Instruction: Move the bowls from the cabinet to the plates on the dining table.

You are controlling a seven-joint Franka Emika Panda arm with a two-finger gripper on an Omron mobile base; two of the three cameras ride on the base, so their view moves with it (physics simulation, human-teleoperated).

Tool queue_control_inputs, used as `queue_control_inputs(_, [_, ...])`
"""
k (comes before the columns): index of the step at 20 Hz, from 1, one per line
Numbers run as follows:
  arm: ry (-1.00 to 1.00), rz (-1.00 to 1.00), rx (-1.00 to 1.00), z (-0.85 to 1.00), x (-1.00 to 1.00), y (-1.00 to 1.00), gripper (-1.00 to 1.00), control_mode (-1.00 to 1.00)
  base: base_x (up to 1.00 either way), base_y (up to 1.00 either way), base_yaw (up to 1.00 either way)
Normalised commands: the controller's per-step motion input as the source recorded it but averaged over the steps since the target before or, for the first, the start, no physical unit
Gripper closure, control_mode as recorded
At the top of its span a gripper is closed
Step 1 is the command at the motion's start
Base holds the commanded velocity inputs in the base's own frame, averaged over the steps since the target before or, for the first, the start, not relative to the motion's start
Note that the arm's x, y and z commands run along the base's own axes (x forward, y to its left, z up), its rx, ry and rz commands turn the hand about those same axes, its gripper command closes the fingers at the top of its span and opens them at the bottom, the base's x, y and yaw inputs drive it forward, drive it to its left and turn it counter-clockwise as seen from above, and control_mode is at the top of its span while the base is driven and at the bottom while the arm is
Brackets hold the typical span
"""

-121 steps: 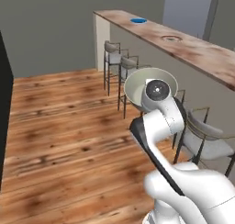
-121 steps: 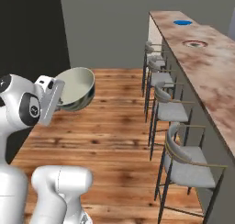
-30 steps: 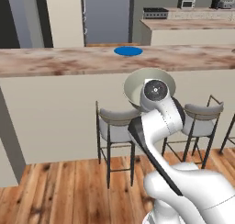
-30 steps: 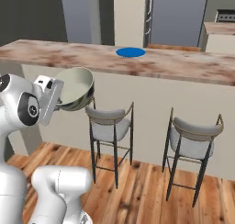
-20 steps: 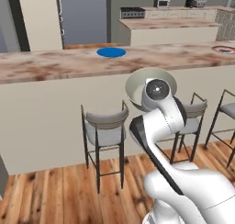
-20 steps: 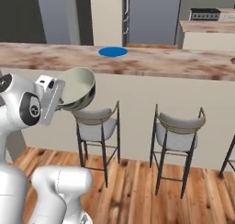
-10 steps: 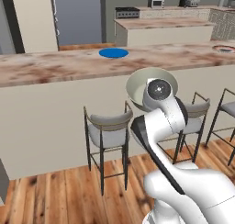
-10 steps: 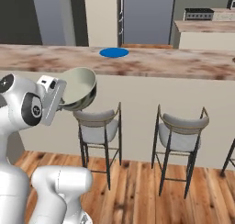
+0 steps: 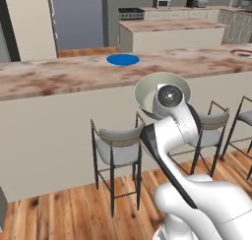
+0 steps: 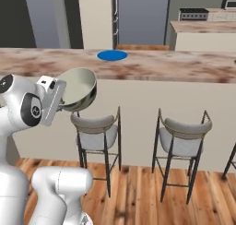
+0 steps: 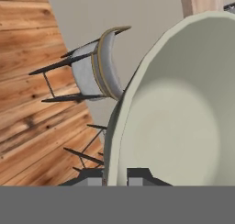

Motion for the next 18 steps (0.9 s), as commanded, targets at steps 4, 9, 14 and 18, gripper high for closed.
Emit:
queue_control_inputs(4, [0.0,0.0,0.0,0.0,0.0,0.0,1.0,1.0,0.38,0.12,-0.09])
queue_control_inputs(9, [0.0,0.0,0.0,0.0,0.0,0.0,1.0,1.0,0.29,0.22,-0.08])
queue_control_inputs(14, [0.0,0.0,0.0,0.0,0.0,0.0,1.0,1.0,0.27,0.29,-0.07])
queue_control_inputs(18, [0.0,0.0,0.0,0.0,0.0,0.0,1.0,1.0,0.34,0.29,-0.07])
